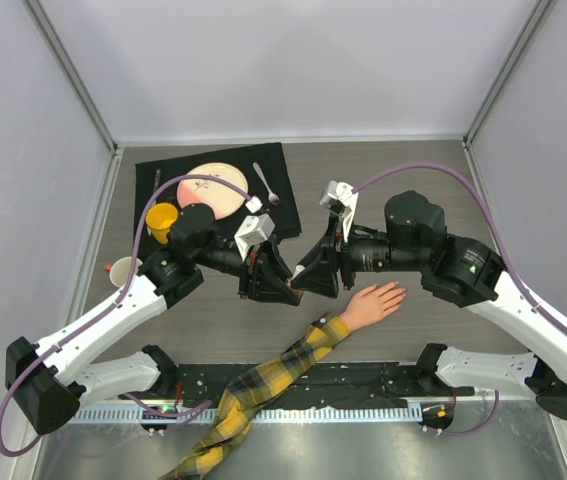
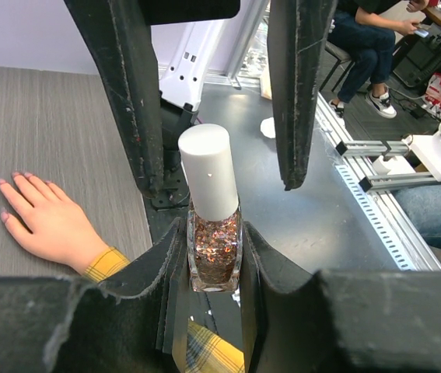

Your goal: Paint the nails

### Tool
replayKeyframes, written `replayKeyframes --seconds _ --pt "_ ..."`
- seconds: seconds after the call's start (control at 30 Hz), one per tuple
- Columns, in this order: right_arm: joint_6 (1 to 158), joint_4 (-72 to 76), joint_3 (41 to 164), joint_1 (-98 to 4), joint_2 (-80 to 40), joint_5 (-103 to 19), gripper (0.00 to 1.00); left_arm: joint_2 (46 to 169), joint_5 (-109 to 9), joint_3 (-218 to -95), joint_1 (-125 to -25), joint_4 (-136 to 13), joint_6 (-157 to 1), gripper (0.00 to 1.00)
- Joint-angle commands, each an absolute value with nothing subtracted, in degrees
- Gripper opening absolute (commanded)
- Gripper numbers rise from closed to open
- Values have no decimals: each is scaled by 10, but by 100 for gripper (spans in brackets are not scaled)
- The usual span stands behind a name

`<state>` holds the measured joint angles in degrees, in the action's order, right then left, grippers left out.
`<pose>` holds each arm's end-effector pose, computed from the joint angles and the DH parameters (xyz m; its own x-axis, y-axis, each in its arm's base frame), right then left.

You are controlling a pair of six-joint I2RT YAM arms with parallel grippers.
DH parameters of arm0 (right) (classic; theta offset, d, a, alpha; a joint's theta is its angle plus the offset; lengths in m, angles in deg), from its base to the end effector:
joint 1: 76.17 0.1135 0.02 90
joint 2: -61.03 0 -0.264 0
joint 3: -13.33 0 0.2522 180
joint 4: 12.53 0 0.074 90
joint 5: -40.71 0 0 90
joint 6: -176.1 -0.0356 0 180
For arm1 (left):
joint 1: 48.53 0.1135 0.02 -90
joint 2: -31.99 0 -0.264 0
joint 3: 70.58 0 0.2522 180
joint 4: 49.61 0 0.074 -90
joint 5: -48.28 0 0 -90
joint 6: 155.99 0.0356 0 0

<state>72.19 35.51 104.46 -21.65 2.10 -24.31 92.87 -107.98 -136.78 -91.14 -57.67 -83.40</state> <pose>0.1035 0.1711 0.4450 -0.3879 -0.1688 -0.9061 -0.9073 0.2430 0.3432 0.1479 -0.1803 0.3633 -0.3165 0.1274 -0.9400 0.8916 -0.2982 -0.3406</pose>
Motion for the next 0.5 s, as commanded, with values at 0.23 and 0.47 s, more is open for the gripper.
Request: replayKeyframes --seconds 0.23,0.47 --pt "728 342 1066 -224 7 -242 9 914 -1068 -1385 -908 -579 -813 0" --pt "722 348 1044 -225 10 -203 1 900 -990 -1387 -901 -598 -788 0"
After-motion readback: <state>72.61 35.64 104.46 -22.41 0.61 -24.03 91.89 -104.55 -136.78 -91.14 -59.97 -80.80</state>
